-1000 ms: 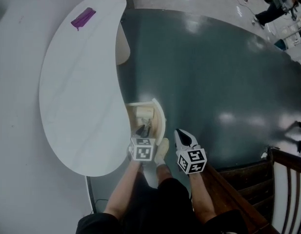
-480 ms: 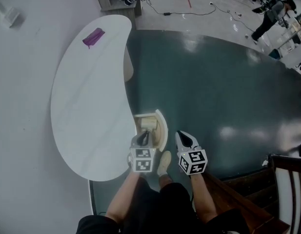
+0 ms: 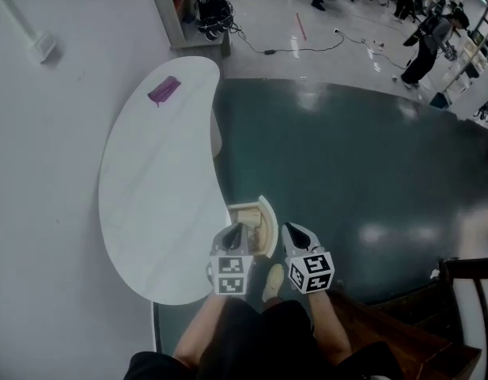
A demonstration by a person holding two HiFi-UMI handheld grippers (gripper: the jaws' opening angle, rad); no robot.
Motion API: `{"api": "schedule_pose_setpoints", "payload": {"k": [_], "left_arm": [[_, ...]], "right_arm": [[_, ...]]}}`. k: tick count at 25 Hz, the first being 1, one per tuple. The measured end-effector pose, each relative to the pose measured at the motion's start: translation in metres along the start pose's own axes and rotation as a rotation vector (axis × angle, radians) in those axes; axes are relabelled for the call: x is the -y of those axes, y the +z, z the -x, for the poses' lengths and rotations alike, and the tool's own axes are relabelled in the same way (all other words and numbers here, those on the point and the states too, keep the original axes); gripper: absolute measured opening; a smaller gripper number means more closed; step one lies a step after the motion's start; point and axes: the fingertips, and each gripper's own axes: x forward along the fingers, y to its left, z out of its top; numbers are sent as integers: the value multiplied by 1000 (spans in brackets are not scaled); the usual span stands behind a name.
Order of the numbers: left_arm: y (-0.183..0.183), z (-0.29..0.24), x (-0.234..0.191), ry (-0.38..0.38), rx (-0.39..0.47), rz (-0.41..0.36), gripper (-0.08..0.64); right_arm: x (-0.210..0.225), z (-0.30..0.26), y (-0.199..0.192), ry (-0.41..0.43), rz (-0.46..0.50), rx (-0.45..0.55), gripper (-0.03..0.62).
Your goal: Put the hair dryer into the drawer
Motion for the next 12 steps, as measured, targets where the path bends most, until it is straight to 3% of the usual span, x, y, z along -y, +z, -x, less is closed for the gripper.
{"api": "schedule_pose_setpoints", "payload": {"k": [12], "left_arm": [[58,63,-12,-9,181,-90,6]], "right_arm": [[-47,37,55,14,69,126,3]]}}
